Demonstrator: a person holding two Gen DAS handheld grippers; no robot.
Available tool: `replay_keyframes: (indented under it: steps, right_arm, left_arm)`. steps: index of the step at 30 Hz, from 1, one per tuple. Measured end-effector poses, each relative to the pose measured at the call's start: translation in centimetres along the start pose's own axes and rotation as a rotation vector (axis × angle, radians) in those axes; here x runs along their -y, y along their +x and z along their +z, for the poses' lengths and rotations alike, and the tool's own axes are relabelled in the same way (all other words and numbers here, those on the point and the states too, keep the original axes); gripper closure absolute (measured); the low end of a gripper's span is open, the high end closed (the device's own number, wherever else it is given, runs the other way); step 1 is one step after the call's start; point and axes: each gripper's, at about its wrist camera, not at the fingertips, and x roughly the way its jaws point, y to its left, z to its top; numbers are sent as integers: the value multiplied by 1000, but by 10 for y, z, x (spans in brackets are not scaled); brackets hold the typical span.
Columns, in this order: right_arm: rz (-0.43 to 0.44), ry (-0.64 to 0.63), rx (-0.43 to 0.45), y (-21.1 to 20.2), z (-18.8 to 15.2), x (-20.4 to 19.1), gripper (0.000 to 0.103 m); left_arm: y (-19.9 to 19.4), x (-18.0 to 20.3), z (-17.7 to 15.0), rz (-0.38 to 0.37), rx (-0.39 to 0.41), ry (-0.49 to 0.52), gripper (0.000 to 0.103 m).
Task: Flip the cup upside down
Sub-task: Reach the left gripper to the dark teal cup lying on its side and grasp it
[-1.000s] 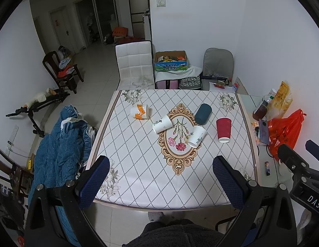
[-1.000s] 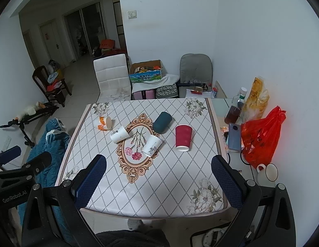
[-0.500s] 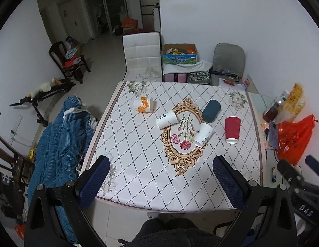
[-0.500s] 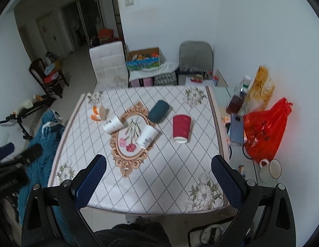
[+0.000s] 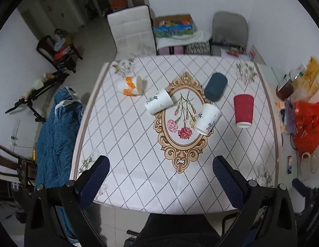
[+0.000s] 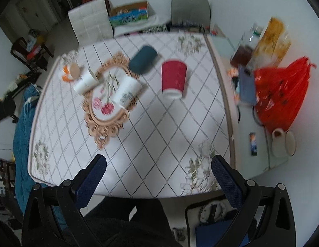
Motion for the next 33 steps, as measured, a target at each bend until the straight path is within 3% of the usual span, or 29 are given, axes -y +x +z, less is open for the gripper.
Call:
replay_keyframes:
  steps: [8, 24, 33]
  right_arm:
    - [-2, 36, -155, 87, -3, 1, 0]
    - [-3, 100, -415, 205, 19, -2, 0]
    - [-34, 184, -455, 237, 38, 4, 0]
  left_arm:
    - [81, 28, 49, 15, -103, 94, 0]
    - [228, 100, 172, -31, -258, 272, 0]
    - [292, 171, 208, -65, -283, 463, 0]
